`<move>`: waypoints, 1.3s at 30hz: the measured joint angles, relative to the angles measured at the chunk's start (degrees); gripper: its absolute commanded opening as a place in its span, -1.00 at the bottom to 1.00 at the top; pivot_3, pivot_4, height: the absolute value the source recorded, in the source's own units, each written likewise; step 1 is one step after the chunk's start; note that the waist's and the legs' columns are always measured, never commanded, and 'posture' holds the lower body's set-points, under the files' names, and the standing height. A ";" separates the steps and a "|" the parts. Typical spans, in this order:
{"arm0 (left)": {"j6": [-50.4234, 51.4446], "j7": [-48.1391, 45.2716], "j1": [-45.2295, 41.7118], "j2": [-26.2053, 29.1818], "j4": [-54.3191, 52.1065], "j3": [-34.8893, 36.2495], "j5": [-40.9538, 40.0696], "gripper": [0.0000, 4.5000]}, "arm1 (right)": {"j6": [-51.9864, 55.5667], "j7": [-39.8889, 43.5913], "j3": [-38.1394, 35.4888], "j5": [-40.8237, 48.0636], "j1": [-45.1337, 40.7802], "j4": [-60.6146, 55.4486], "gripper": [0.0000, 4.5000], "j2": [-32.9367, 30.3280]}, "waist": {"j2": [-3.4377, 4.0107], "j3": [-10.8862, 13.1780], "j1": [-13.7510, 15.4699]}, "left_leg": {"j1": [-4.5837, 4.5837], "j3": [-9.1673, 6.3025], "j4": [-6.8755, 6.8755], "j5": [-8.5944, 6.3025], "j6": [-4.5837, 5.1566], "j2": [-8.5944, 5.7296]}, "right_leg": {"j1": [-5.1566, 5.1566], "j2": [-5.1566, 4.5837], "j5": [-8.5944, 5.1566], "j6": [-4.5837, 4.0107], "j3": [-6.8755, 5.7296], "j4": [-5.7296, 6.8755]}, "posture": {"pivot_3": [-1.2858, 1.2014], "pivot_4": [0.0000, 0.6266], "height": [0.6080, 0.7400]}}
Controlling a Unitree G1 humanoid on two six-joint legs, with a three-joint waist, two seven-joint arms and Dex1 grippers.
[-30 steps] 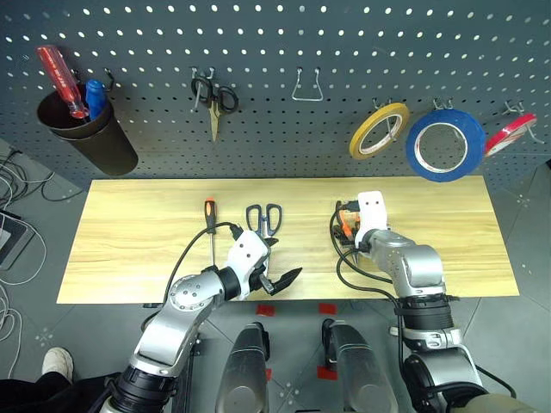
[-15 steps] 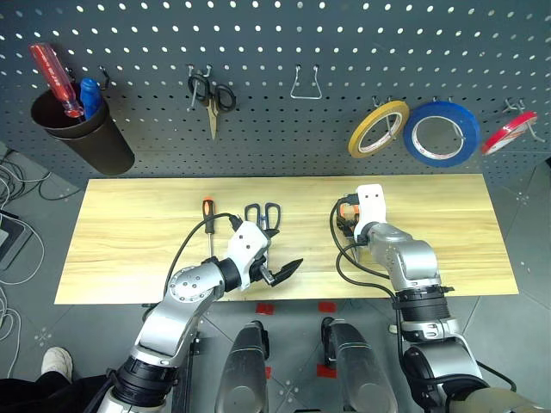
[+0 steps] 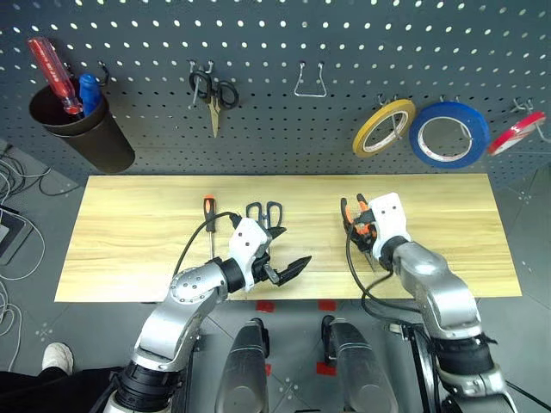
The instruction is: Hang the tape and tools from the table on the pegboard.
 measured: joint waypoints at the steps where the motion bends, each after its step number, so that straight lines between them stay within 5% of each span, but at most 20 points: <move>1: 0.45 0.22 0.30 0.03 -1.18 0.47 -0.45 1.00 | -1.15 0.77 0.43 0.22 1.28 -1.61 0.36 -0.25 | 0.02 -0.46 -0.01 | -0.03 0.00 -0.01 0.02 -0.03 -0.01 | -0.02 0.02 0.01 0.00 -0.04 -0.01 | 0.11 -0.18 1.00; 7: 2.82 2.26 3.54 0.97 -8.07 4.76 -4.59 1.00 | -4.95 -0.34 1.08 1.06 1.97 -7.83 0.36 4.13 | -0.08 -4.03 -0.23 | -0.02 0.00 -0.02 0.04 -0.07 -0.04 | 0.06 0.04 0.00 0.00 -0.11 -0.06 | 0.14 -0.38 1.00; 13: 5.37 7.07 2.71 1.02 -12.33 9.97 -7.06 1.00 | -11.14 -2.67 0.86 0.99 -8.37 -6.43 0.36 9.78 | -0.42 -6.90 0.56 | -0.01 0.01 -0.02 0.04 -0.08 -0.10 | 0.15 0.03 0.00 0.00 -0.22 -0.12 | 0.19 -0.54 1.00; 22: 2.28 13.75 -6.98 -1.09 -7.69 11.63 -4.39 1.00 | -28.79 -4.59 0.46 -3.18 -23.98 10.91 0.36 11.40 | -0.75 -10.72 2.79 | 0.08 0.16 -0.01 0.05 -0.08 -0.16 | 0.22 0.05 0.02 -0.02 -0.23 -0.11 | 0.21 -0.64 1.00; 39: -6.56 15.38 -20.34 -6.05 8.62 8.60 0.64 1.00 | -51.79 -14.03 -3.98 -7.95 -35.66 38.61 0.36 12.55 | -0.97 -11.56 3.87 | 0.22 0.42 0.05 0.07 -0.08 -0.14 | 0.19 0.09 0.06 -0.09 -0.02 0.30 | 0.22 -0.55 1.00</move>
